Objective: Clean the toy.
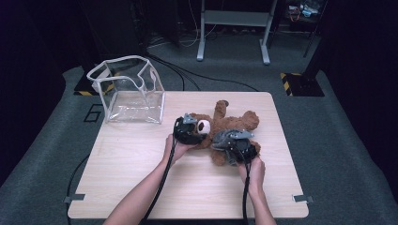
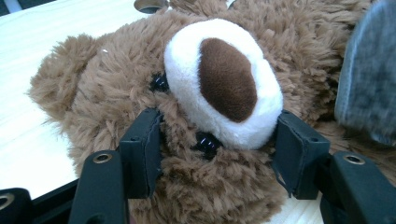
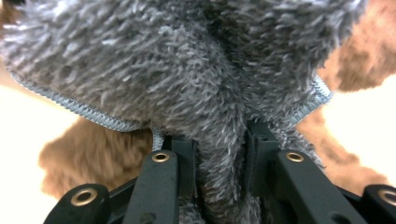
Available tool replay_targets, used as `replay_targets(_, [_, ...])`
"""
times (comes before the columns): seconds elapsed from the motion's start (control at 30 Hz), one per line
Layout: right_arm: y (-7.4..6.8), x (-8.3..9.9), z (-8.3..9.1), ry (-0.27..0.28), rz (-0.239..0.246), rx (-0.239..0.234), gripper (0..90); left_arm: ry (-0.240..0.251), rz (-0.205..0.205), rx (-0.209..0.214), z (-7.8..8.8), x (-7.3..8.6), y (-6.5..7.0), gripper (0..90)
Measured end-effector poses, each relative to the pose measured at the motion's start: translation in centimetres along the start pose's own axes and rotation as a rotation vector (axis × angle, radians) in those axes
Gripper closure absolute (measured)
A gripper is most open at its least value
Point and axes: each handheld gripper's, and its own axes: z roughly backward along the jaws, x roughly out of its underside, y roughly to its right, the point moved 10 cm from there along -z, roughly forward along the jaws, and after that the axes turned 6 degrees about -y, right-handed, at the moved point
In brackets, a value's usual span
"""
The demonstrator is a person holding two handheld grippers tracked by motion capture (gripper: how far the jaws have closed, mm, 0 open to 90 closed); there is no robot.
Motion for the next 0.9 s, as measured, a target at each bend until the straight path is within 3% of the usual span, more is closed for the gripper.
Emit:
replay_targets(0.17, [0.1, 2.4, -1.4, -0.092, 0.031, 0.003, 71.3, -0.001, -0.001, 0.002, 0.0, 0.0, -0.1, 39.6])
replay_targets(0.27, [0.5, 4.3, -2.5, -0.167, 0.020, -0.017, 70.5, 0.010, 0.007, 0.010, 0.0, 0.0, -0.1, 39.6])
replay_targets(0.43, [1.2, 4.6, -1.4, -0.142, -0.038, -0.092, 70.6, 0.007, 0.002, 0.036, 0.2, 0.0, -0.4, 39.7])
replay_targets(0.6, [1.6, 2.3, 2.2, -0.062, -0.084, -0.136, 70.4, 0.014, 0.016, 0.040, 0.1, -0.1, -0.5, 40.2])
replay_targets(0.7, [1.6, -0.4, 4.2, 0.001, -0.105, -0.148, 70.2, 0.011, 0.013, 0.039, 0.1, -0.1, -0.5, 40.6])
replay_targets(0.8, [0.8, -2.7, 4.3, 0.024, -0.111, -0.172, 70.0, 0.012, 0.018, 0.040, 0.1, -0.1, -0.5, 40.7])
replay_targets(0.9, [-0.8, -3.8, 2.5, -0.004, -0.099, -0.181, 69.6, 0.009, 0.020, 0.037, 0.1, 0.0, -0.5, 40.8])
